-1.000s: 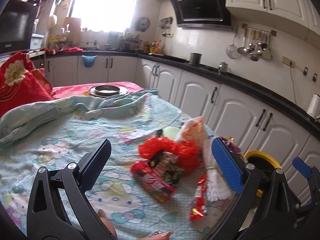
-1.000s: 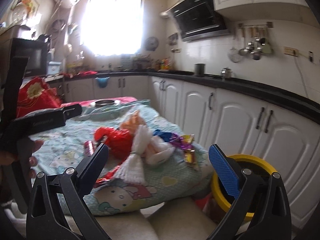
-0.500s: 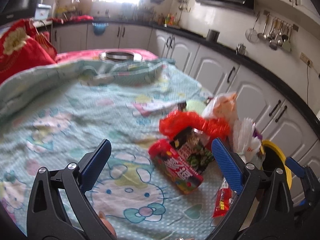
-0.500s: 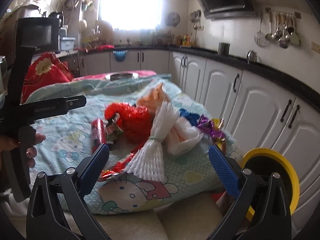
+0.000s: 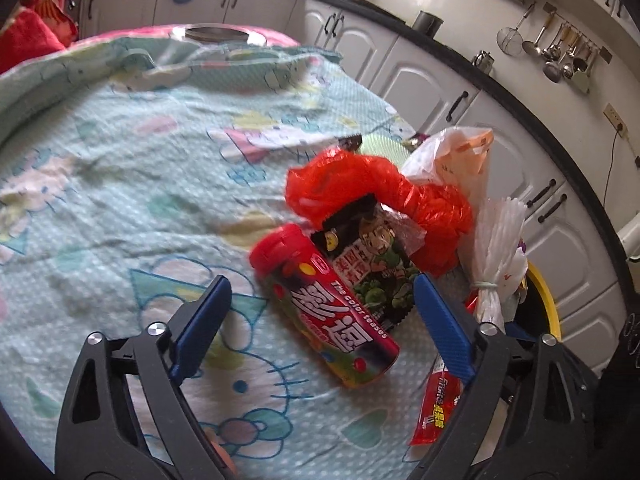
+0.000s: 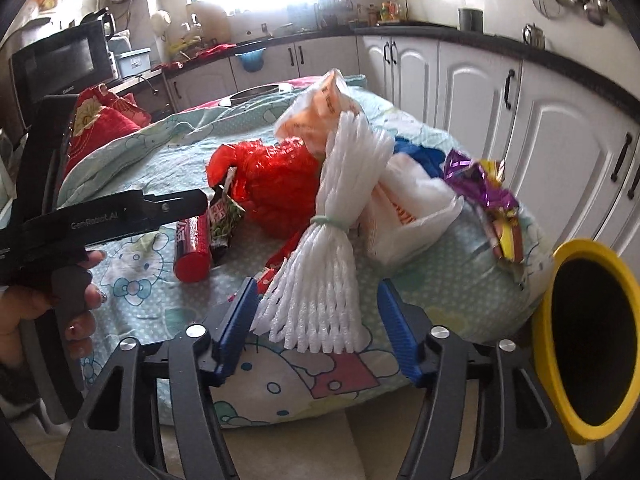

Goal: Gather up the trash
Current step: 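Grasp the red candy tube with the left gripper while the right gripper grasps the white foam net, then carry the white foam net over the yellow bin with the right gripper and release it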

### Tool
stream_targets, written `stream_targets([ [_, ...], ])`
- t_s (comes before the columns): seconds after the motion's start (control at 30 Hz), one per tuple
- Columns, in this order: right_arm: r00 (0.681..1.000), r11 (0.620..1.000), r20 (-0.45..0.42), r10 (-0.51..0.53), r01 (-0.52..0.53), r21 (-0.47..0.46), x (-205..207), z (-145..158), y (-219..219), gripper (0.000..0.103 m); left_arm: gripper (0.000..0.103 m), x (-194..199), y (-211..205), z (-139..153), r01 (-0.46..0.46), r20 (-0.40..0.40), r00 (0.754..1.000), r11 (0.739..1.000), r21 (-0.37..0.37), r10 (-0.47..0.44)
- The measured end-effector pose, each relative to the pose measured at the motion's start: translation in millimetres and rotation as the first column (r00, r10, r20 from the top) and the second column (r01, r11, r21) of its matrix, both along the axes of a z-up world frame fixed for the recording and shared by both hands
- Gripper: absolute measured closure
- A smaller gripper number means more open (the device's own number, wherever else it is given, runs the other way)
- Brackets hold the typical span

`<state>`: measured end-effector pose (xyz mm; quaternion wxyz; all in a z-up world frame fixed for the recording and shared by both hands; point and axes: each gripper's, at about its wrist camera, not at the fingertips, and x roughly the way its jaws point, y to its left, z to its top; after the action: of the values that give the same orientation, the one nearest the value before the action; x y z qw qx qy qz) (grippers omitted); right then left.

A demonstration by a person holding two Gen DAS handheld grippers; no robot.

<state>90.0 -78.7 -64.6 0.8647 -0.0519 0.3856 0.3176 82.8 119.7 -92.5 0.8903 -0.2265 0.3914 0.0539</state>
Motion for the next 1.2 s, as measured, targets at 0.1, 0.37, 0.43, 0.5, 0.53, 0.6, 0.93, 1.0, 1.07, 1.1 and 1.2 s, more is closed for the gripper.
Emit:
stream_targets([
  [0.1,0.999,1.0,-0.033,0.008,-0.008,0.017,1,-3,-3,0.061,0.028,3,-2,-5,0.005,-0.015,1.0,1.0,-0.009,-0.005],
  [0.37,0.999,0.999,-0.018,0.026,-0.025,0.043,-4,2,-8,0.086,0.048,0,0,-6,0.011,-0.031,0.999,1.0,-0.012,-0.011],
  [0.43,1.0,0.999,-0.001,0.023,-0.023,0.047,-7,6,-10,0.087,0.054,-2,2,-6,0.015,-0.028,0.999,0.999,-0.03,-0.015],
  [0.5,1.0,0.998,0.01,0.021,-0.021,0.053,-7,9,-10,0.087,0.058,-4,5,-5,0.023,-0.025,0.999,0.999,-0.049,-0.024],
  [0.53,1.0,0.998,0.018,0.021,-0.022,0.056,-9,11,-11,0.087,0.06,-5,5,-5,0.025,-0.024,0.999,0.998,-0.051,-0.027],
  [0.6,0.999,0.998,0.027,0.023,-0.024,0.058,-11,14,-12,0.087,0.062,-7,7,-5,0.03,-0.019,0.999,0.998,-0.059,-0.031],
  [0.93,0.996,0.998,0.089,0.023,-0.028,0.062,-19,30,-19,0.087,0.072,-19,12,3,0.046,0.001,0.999,0.997,-0.058,-0.046],
  [1.0,0.995,0.997,0.101,0.019,-0.026,0.067,-20,35,-22,0.087,0.073,-23,13,7,0.041,0.011,0.999,0.998,-0.053,-0.041],
  [1.07,0.993,0.997,0.114,0.014,-0.023,0.074,-20,39,-25,0.087,0.073,-27,11,13,0.043,0.028,0.999,0.999,-0.033,-0.042],
  [1.1,0.993,0.997,0.12,0.012,-0.021,0.076,-20,41,-27,0.087,0.073,-29,10,18,0.043,0.04,0.998,0.999,-0.018,-0.042],
  [1.2,0.991,0.996,0.134,0.003,-0.014,0.084,-21,46,-30,0.087,0.074,-34,8,31,0.038,0.08,0.996,0.999,0.01,-0.039],
])
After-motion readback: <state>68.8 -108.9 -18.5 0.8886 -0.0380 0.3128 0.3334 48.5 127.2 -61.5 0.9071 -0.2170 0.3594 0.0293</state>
